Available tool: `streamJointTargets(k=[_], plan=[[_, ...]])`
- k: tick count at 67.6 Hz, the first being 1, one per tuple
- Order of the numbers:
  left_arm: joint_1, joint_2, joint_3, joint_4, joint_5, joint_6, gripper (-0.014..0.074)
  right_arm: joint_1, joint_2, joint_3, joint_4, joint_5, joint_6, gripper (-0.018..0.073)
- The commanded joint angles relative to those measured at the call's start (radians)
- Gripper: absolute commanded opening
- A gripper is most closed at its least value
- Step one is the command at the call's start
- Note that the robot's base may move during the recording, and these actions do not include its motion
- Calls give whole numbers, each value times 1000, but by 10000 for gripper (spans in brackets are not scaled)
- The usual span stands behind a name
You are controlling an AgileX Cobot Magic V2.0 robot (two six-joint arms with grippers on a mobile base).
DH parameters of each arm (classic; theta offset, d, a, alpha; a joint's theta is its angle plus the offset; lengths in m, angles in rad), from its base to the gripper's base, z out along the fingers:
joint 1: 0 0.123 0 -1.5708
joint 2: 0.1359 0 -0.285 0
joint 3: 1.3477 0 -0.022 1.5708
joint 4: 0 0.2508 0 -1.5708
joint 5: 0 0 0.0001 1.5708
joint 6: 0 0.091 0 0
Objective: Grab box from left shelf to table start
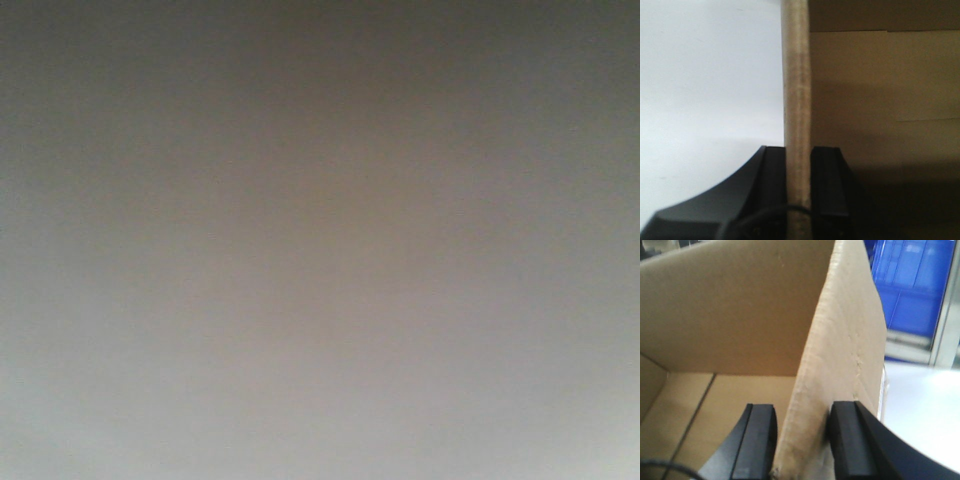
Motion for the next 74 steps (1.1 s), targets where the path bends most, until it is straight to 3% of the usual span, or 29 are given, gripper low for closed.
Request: streamJointTargets(k=[1,35,50,67,74], plan=[[-7,77,-110,96,-112,13,-93,2,90,-37,60,-90,16,57],[-7,717,-497,116,-62,13,-93,2,692,-258,8,45,26,57],[-7,896,-509,116,-60,13,-93,2,849,-250,-94,32,26,57],[-7,1028,-509,116,-72,13,-92,2,947,-250,-108,-30,-3,57],[-7,1050,-509,113,-71,13,-3,2,967,-249,-108,-35,-3,60]])
